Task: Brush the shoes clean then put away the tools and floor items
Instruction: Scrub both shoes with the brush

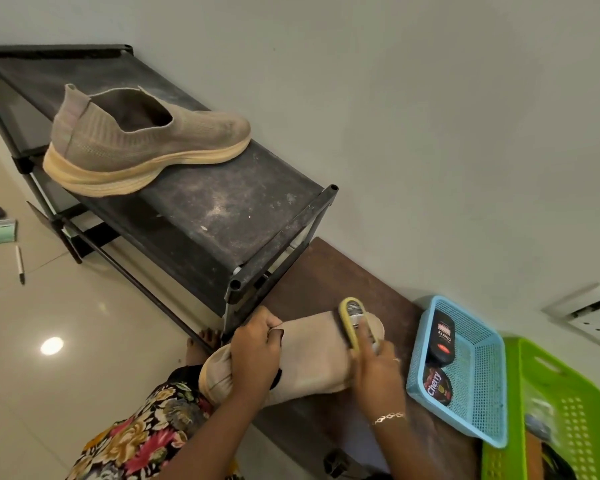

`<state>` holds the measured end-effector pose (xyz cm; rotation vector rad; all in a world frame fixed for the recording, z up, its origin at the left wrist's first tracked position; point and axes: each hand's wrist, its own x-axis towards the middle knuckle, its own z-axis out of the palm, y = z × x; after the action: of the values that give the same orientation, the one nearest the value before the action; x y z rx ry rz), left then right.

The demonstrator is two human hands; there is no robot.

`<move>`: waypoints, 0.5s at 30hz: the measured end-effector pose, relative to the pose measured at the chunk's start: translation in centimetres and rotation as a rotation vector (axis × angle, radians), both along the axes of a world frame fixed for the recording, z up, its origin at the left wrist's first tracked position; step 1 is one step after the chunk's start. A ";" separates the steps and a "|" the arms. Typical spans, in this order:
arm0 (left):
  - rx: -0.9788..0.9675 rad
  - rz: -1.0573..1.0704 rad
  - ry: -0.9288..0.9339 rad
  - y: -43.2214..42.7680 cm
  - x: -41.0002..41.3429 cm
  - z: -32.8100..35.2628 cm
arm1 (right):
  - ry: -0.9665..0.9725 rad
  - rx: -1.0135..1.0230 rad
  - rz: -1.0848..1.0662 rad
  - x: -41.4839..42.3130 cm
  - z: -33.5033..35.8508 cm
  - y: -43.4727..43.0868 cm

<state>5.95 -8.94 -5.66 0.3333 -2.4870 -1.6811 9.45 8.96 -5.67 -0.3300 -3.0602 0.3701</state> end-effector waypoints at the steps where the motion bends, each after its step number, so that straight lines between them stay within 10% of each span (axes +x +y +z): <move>1: -0.001 -0.009 -0.010 0.1 0.0 0.1 | -0.089 0.065 -0.118 -1.0 0.1 1.5; 4: 0.001 -0.008 -0.034 0.4 -0.4 0.1 | -0.121 0.024 -0.216 -1.4 0.7 1.4; 9: 0.000 0.003 -0.076 0.3 -0.7 0.2 | -0.050 -0.511 0.256 4.6 1.5 -7.6; 12: 0.031 -0.010 -0.097 0.0 -0.9 0.4 | 0.017 -0.318 0.351 4.0 0.4 -5.3; 15: 0.014 -0.029 -0.098 0.1 -0.8 0.5 | -0.044 -0.022 0.012 1.1 -0.7 0.2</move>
<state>5.20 -8.83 -5.13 0.3922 -2.5621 -1.7342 10.53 9.12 -6.37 -0.3254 -3.1039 0.4034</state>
